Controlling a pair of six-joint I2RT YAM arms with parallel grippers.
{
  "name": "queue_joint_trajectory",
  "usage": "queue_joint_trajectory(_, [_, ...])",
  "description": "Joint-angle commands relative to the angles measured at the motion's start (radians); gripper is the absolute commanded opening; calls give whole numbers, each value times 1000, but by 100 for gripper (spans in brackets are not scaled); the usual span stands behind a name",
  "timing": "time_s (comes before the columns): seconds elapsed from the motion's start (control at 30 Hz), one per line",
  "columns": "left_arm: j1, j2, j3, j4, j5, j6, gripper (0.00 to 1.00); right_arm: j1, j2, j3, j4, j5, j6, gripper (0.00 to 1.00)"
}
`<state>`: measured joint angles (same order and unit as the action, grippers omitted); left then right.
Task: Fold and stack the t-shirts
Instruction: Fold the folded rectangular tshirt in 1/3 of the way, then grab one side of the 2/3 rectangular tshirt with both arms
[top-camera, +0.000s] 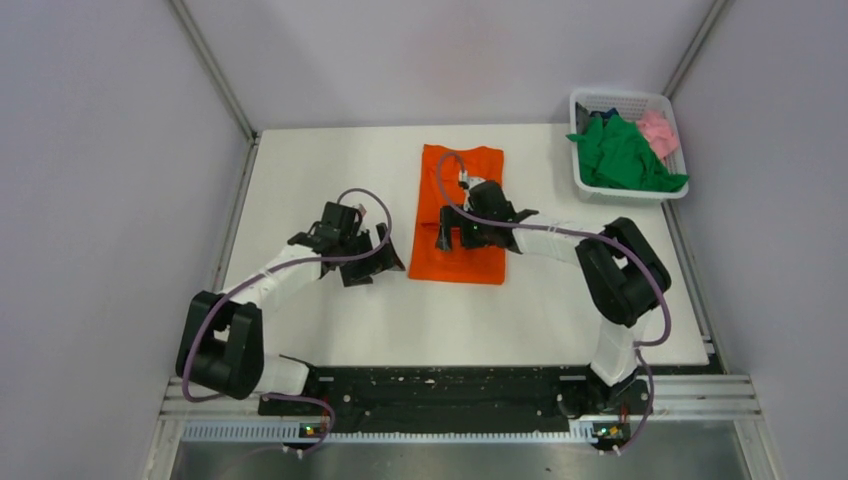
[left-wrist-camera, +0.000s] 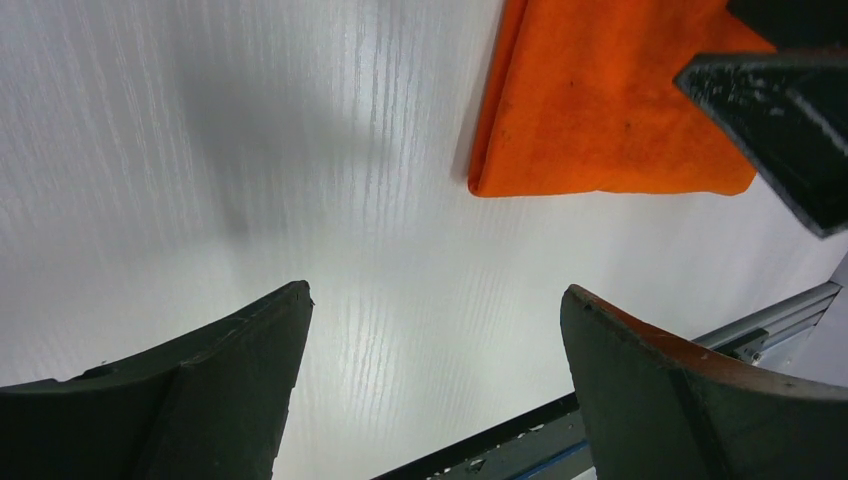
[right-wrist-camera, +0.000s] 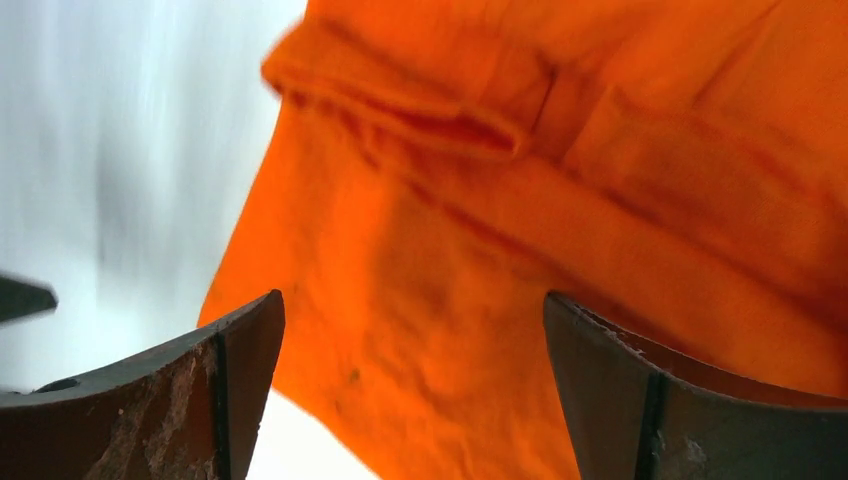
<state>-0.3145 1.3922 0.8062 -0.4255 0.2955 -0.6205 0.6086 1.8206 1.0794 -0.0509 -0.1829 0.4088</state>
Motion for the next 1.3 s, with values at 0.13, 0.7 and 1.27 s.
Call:
queue_joint_trajectory(0.13, [3,-44,-7,51,-11,31,99,-10,105,224,72,279,-37,99])
queue_joint_trajectory(0.7, [-15,36,-30,171,18,-46,97,-88,-484,-283,40,517,111,99])
queue_joint_trajectory(1.27, [-90,310,10,319,123,-82,48,-118,-802,-637,-11,204,258,93])
